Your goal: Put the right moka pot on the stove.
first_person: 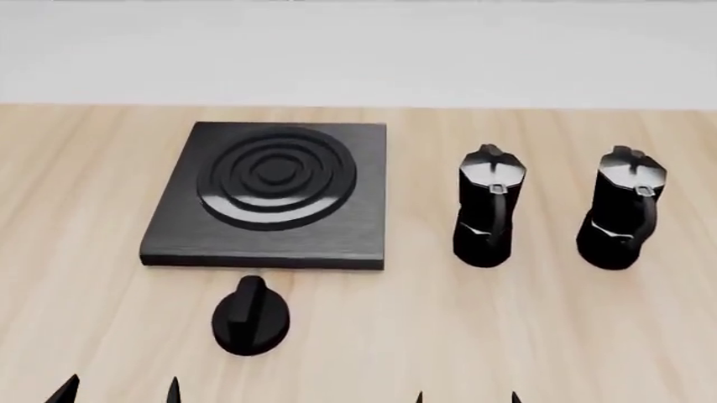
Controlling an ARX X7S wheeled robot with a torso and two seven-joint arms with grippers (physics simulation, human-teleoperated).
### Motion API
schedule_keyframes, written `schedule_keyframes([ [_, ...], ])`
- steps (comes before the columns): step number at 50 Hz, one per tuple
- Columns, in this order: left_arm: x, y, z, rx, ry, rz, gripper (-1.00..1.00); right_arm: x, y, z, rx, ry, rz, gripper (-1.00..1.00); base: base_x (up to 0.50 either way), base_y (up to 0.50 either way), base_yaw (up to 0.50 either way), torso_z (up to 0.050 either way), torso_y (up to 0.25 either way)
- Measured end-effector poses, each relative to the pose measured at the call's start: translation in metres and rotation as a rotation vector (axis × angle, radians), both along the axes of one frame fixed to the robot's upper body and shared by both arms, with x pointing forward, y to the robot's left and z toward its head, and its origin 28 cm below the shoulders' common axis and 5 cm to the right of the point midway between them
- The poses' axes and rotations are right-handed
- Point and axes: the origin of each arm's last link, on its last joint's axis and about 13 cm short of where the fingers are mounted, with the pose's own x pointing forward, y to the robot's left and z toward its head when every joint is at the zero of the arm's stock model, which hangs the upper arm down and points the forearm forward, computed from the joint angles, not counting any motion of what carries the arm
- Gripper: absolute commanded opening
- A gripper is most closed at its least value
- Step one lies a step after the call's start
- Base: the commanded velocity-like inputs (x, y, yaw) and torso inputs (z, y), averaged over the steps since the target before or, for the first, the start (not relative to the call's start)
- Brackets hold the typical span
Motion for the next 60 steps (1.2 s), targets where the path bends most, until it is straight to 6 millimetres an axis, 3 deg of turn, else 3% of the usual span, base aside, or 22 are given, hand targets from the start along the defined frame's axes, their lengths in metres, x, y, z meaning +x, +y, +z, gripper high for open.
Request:
schedule_keyframes([
  [60, 0.0, 0.0, 0.0, 0.0, -0.001, 0.001, 1.0, 0.0007, -0.0006, -0.0012, -0.003, -0.001, 0.005, 1.0, 0.21, 0.01, 0.0, 0.0, 0.0],
])
